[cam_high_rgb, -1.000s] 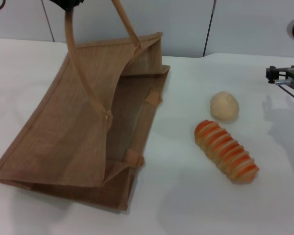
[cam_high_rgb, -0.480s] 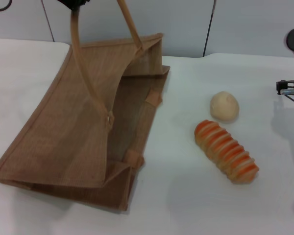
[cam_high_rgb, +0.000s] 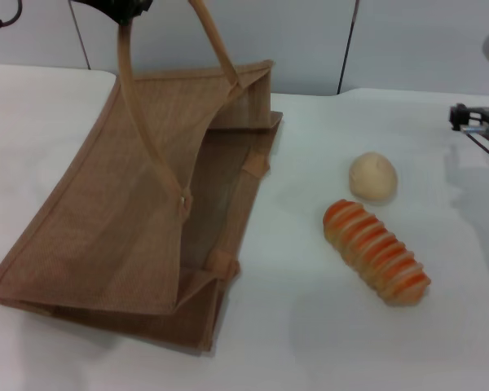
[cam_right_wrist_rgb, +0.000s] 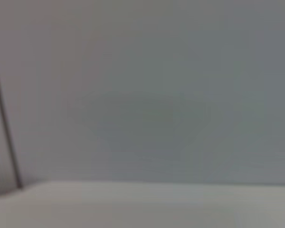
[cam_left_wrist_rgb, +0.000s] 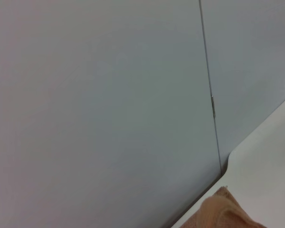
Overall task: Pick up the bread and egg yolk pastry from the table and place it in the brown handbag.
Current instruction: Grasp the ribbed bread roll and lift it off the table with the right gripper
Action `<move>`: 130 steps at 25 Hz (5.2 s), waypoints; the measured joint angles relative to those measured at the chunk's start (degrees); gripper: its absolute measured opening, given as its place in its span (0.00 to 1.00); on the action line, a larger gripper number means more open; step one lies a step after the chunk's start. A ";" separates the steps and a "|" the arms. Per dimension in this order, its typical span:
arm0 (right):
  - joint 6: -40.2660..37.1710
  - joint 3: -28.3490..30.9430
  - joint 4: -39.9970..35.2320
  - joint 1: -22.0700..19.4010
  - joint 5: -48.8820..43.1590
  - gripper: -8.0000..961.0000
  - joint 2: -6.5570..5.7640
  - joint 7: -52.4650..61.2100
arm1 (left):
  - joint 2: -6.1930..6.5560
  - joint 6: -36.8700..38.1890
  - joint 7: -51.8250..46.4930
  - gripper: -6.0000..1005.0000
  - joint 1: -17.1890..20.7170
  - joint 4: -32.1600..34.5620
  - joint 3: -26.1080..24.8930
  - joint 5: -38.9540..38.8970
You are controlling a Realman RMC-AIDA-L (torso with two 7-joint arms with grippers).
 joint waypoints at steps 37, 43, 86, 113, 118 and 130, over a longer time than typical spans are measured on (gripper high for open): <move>22.33 0.68 -22.50 -15.40 -0.40 0.52 -0.29 -9.95 | 0.47 0.49 0.25 0.12 1.10 -2.22 -2.82 -3.67; 9.19 -0.41 -26.34 -13.52 -0.23 0.52 -0.05 -14.09 | 0.49 0.49 0.07 0.12 0.75 -2.20 -2.81 -3.66; 85.73 30.10 2.34 -7.92 -55.75 0.52 -1.44 36.47 | 0.65 0.49 -0.60 0.12 0.75 -2.21 -2.74 -1.76; 116.10 43.44 -8.32 4.06 -109.64 0.75 -0.50 61.85 | 0.69 -0.90 -0.76 0.12 0.10 -1.80 -2.77 -0.20; 117.31 43.02 -7.88 5.92 -115.72 0.75 -0.31 63.44 | 0.71 -0.92 -0.78 0.12 -0.01 -1.71 -2.74 -0.17; 119.07 39.28 -7.38 7.63 -118.28 0.76 -0.29 66.64 | 0.59 -0.92 -0.85 0.12 -0.13 -1.45 -2.56 1.38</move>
